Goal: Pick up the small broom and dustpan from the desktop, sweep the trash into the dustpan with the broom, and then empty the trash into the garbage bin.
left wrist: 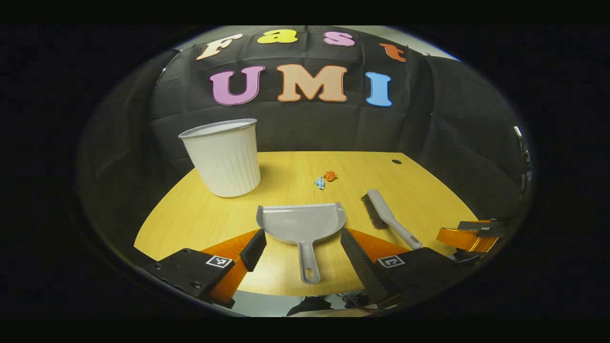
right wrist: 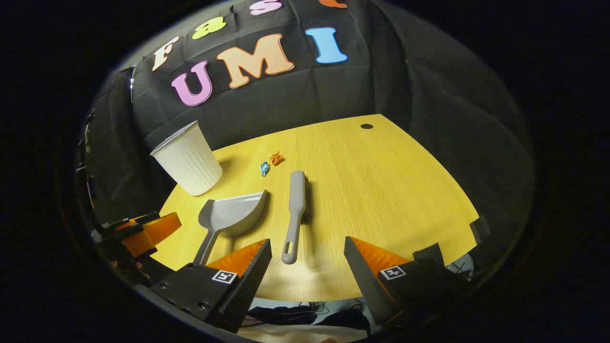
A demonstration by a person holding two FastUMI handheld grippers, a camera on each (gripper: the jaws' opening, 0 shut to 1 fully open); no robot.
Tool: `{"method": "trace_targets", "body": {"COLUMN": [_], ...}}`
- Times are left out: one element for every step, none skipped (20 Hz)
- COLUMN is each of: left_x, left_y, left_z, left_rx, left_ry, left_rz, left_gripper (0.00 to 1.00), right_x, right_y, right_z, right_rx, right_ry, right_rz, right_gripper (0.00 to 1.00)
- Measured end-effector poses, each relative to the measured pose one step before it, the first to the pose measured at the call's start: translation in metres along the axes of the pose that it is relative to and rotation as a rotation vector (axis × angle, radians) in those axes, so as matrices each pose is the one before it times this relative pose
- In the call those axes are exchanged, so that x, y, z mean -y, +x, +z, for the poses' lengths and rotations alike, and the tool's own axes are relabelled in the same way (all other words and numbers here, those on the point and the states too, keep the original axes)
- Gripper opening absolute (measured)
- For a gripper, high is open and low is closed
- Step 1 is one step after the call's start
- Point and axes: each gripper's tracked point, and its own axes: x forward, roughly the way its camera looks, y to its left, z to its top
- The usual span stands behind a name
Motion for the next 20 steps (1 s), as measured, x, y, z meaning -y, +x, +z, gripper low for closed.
{"method": "trace_targets", "body": {"left_x": [0.00015,-0.00129,-0.00032,-0.00079,-0.00076,-0.00085,-0.00077,-0.00067,-0.00142,-0.00104,-0.00057,0.00006,-0.00024,-0.00001,0.00079,-0.00013,0.00054,0.00094,0.0003,-0.00033], "left_y": [-0.00063,-0.00002,-0.00003,0.00007,0.00017,0.0002,-0.00002,-0.0009,0.00045,0.00129,-0.00026,0.00016,0.00055,-0.00003,0.00013,-0.0002,0.00036,0.00095,-0.00027,0.00002], "left_z": [0.00038,-0.00081,-0.00107,-0.00091,-0.00022,-0.00181,-0.00142,-0.00019,-0.00084,-0.00097,0.00096,-0.00025,0.00042,0.00012,0.00138,-0.00008,-0.00069,-0.00063,0.00017,0.00024], "left_rx": [0.00134,0.00011,-0.00112,0.00059,-0.0006,-0.0031,-0.00261,-0.00259,-0.00254,-0.00215,-0.00041,-0.00066,-0.00115,-0.00052,0.00011,-0.00146,-0.00281,-0.00472,-0.0022,-0.00113], "left_ry": [-0.00299,-0.00342,-0.00186,-0.00257,-0.00359,-0.00422,-0.00566,-0.00492,-0.00183,0.00192,0.00166,0.00186,0.00383,0.00601,0.00515,0.00352,0.00318,0.00365,0.00414,0.00445], "left_rz": [-0.00069,0.00044,0.00156,0.00325,0.00324,0.00243,0.00104,0.00171,0.00352,0.00131,-0.00034,-0.00084,-0.00041,0.00038,-0.00076,-0.00056,-0.00229,-0.00113,-0.00109,0.00169], "left_gripper": [0.94,0.94,0.94,0.94,0.94,0.94,0.94,0.94,0.94,0.94,0.94,0.94,0.94,0.94,0.94,0.94,0.94,0.94,0.94,0.94], "right_x": [-0.00009,0.00002,-0.00035,-0.00017,-0.0009,0.00011,-0.00109,-0.00066,-0.00101,-0.00073,-0.00054,-0.00027,-0.00023,-0.00045,0.00004,0.00063,0.00059,0.00027,0.00046,0.00026], "right_y": [0.00073,-0.00043,0.00038,0.00062,0.00084,-0.00012,-0.00005,0.00166,0.00153,0.00005,0.00121,-0.0003,0.00029,0.0014,0.00051,0.00048,0.00071,-0.00052,0.00037,0.00063], "right_z": [-0.00082,-0.00075,-0.00026,-0.00051,-0.00038,-0.00129,-0.00004,-0.00194,-0.00019,-0.00055,-0.00021,-0.00093,-0.00021,-0.00032,0.00056,0.00024,-0.00021,-0.00019,-0.00081,0.00032], "right_rx": [-0.00164,-0.00228,-0.00236,-0.00232,-0.00339,-0.00423,-0.00532,-0.00456,-0.00341,-0.00407,-0.00413,-0.0057,-0.00545,-0.00266,0.0,-0.00043,-0.00114,-0.00296,-0.00263,0.0009], "right_ry": [0.00078,0.00015,-0.00002,-0.00072,-0.00195,-0.00204,-0.00231,-0.00329,-0.00311,-0.00347,-0.00123,-0.0001,-0.00026,0.00004,0.00098,0.00234,0.00239,0.00425,0.00446,0.00363], "right_rz": [0.00038,0.00001,0.00013,0.00055,0.00096,0.00029,0.00136,0.00135,0.00192,0.00051,0.00112,0.00059,-0.00005,-0.00007,-0.00067,-0.00176,-0.00149,-0.00121,0.00013,-0.00012], "right_gripper": [0.92,0.92,0.92,0.92,0.92,0.92,0.92,0.92,0.92,0.92,0.92,0.92,0.92,0.92,0.92,0.92,0.92,0.92,0.92,0.92]}}
